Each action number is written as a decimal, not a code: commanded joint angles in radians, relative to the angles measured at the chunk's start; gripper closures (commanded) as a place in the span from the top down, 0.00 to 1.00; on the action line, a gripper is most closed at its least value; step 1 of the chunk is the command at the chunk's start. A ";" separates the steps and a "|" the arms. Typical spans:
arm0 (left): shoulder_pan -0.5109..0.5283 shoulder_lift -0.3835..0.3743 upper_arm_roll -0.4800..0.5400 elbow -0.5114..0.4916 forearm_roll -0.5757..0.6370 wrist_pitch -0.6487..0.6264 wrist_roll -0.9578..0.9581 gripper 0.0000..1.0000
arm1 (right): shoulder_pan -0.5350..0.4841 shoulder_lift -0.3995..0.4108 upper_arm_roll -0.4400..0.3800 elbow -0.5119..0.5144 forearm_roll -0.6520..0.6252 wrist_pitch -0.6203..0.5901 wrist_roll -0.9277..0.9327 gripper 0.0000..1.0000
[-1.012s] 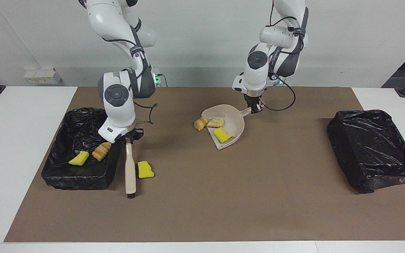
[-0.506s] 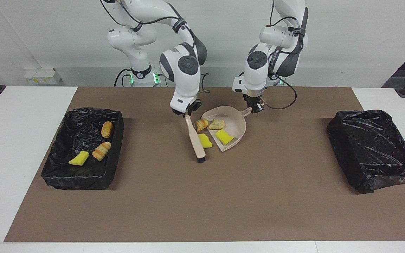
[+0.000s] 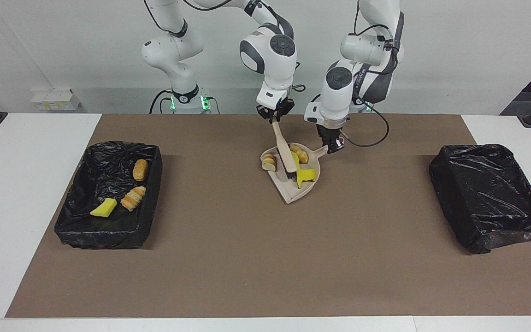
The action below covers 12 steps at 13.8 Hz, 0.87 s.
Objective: Sweep and dump trash in bin
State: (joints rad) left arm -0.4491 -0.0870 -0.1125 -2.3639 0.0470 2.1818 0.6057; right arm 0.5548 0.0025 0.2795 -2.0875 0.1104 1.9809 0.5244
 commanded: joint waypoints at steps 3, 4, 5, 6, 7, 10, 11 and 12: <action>0.058 0.038 0.002 -0.003 -0.022 0.107 0.107 0.00 | -0.084 -0.044 -0.025 0.006 0.006 -0.067 -0.061 0.00; 0.066 0.039 0.002 -0.003 -0.022 0.110 0.117 0.00 | -0.123 -0.041 -0.025 -0.002 -0.008 -0.065 -0.070 0.00; 0.069 0.041 0.002 0.000 -0.024 0.110 0.126 0.00 | -0.151 -0.030 -0.025 0.003 -0.046 -0.059 -0.076 0.00; 0.075 0.041 0.004 0.003 -0.025 0.108 0.129 0.00 | -0.182 -0.018 -0.025 0.006 -0.095 -0.047 -0.078 0.00; 0.095 0.041 0.004 0.014 -0.029 0.098 0.153 0.00 | -0.217 -0.003 -0.025 0.010 -0.128 -0.040 -0.081 0.00; 0.168 0.032 0.007 0.090 -0.042 -0.005 0.267 0.00 | -0.379 0.042 -0.022 0.012 -0.149 0.053 -0.202 0.00; 0.194 0.041 0.008 0.136 -0.042 -0.038 0.302 0.00 | -0.424 0.059 -0.023 0.020 -0.149 0.064 -0.233 0.00; 0.229 0.050 0.008 0.176 -0.042 -0.071 0.328 0.00 | -0.467 0.082 -0.025 0.047 -0.152 0.064 -0.244 0.00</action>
State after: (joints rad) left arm -0.2760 -0.0592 -0.1005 -2.2860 0.0226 2.1912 0.8647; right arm 0.1700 0.0475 0.2428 -2.0739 -0.0273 2.0280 0.3260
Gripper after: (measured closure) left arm 0.692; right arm 0.740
